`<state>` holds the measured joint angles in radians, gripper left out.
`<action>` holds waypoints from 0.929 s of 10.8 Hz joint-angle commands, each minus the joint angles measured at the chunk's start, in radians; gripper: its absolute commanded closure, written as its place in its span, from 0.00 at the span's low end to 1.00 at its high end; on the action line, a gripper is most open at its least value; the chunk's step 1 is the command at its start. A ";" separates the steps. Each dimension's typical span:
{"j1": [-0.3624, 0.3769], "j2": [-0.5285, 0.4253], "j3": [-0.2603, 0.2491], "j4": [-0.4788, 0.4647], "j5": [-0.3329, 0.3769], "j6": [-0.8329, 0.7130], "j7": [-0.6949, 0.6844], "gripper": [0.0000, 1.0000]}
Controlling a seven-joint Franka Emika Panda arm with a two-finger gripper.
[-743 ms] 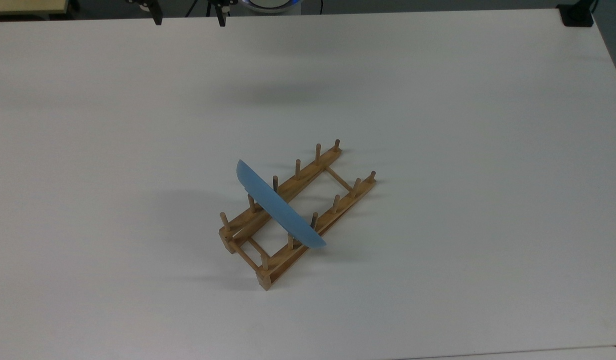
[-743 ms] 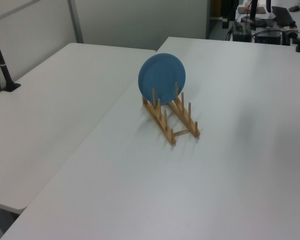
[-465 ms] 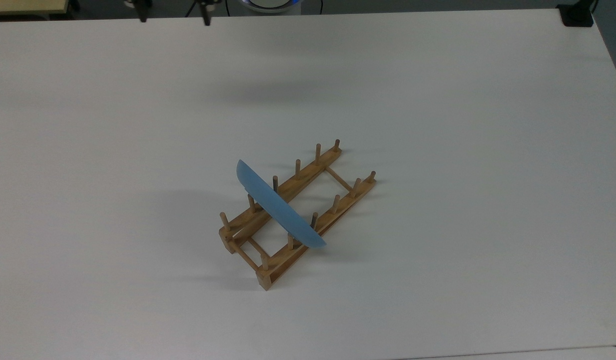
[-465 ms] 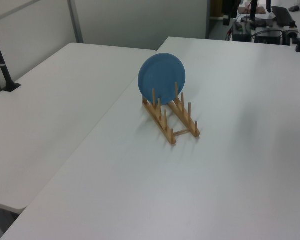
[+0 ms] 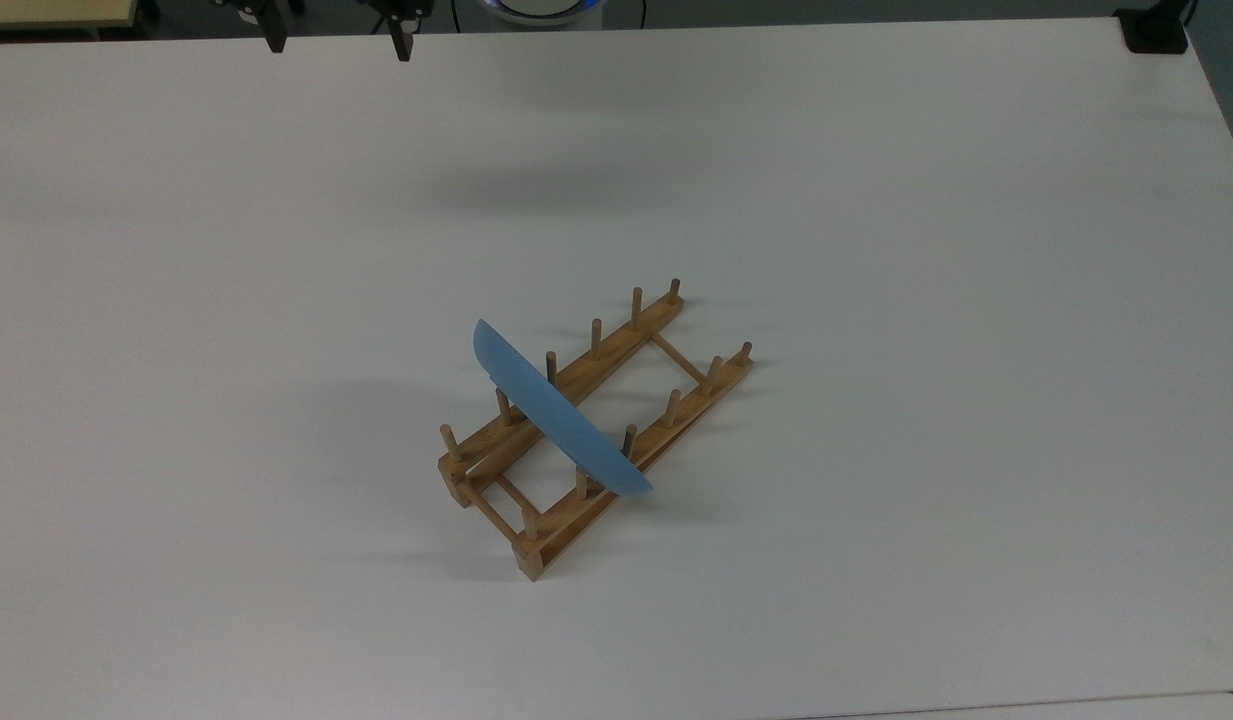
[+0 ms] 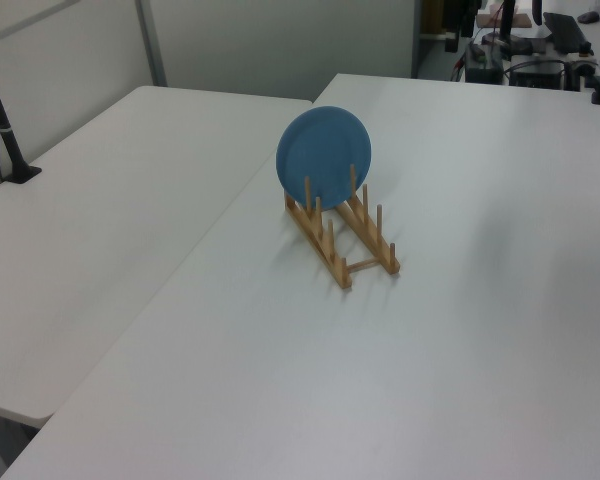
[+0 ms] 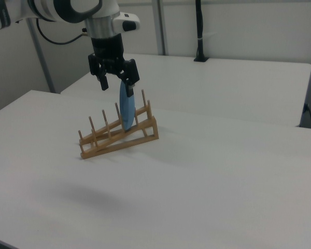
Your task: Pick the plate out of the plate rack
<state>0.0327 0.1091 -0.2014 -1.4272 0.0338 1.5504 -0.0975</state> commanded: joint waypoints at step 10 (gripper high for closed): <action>0.021 -0.013 0.005 -0.038 0.008 0.087 -0.044 0.12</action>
<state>0.0357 0.1086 -0.1953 -1.4272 0.0339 1.5540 -0.1089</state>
